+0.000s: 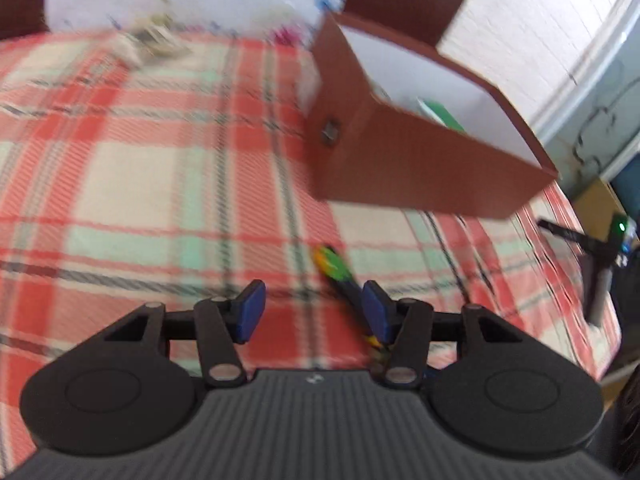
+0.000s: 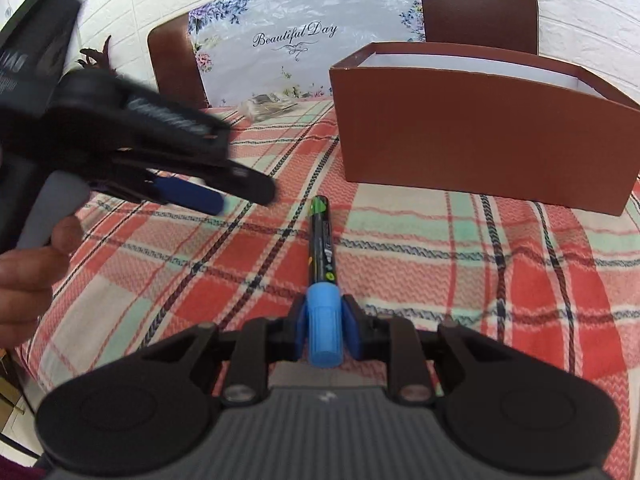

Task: Organize objects
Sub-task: 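Lift the marker, lower it into the brown box and open the left gripper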

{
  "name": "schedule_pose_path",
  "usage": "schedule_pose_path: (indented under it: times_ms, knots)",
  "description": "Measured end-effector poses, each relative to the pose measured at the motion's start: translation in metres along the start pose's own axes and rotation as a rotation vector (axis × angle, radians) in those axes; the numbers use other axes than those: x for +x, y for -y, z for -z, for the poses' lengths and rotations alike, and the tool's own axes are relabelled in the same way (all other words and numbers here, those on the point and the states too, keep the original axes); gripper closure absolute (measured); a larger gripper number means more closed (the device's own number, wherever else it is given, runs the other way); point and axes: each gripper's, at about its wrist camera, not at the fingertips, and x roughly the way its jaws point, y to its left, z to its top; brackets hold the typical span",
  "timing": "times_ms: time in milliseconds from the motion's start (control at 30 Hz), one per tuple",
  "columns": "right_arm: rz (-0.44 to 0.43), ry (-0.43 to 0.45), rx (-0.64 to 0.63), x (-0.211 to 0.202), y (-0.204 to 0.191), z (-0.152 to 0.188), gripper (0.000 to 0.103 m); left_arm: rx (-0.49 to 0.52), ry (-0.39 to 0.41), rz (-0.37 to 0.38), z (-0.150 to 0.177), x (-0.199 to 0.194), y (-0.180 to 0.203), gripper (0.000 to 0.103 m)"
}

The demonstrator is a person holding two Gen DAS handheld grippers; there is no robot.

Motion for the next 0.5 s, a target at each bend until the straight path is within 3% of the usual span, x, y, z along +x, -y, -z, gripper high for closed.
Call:
schedule_pose_path:
  times_ms: [67,100,133,200,233,367,500]
  knots:
    - [-0.019,0.012,0.023,-0.002,0.003,0.003,0.083,-0.039,-0.097,0.021,0.002,0.020,0.009,0.047]
    - [-0.031,0.018,0.033,-0.003,0.005,0.004,0.083,-0.041,-0.085,0.007,0.004,0.023,0.014,0.042]
    - [-0.044,0.026,0.042,-0.004,0.008,0.006,0.083,-0.023,-0.075,0.003,0.004,0.024,0.021,0.046]
    - [-0.064,0.035,0.051,-0.005,0.012,0.008,0.083,0.008,-0.090,0.006,0.003,0.029,0.033,0.076]
    - [-0.063,0.041,0.052,-0.006,0.013,0.008,0.082,0.001,-0.081,0.007,0.003,0.029,0.036,0.076]
    - [-0.083,0.108,0.081,-0.019,0.022,-0.002,0.082,0.089,0.036,0.016,-0.012,-0.002,0.064,0.076]
    - [-0.063,0.300,0.045,-0.050,0.029,-0.035,0.082,0.203,0.194,0.053,-0.051,-0.038,0.099,0.077]
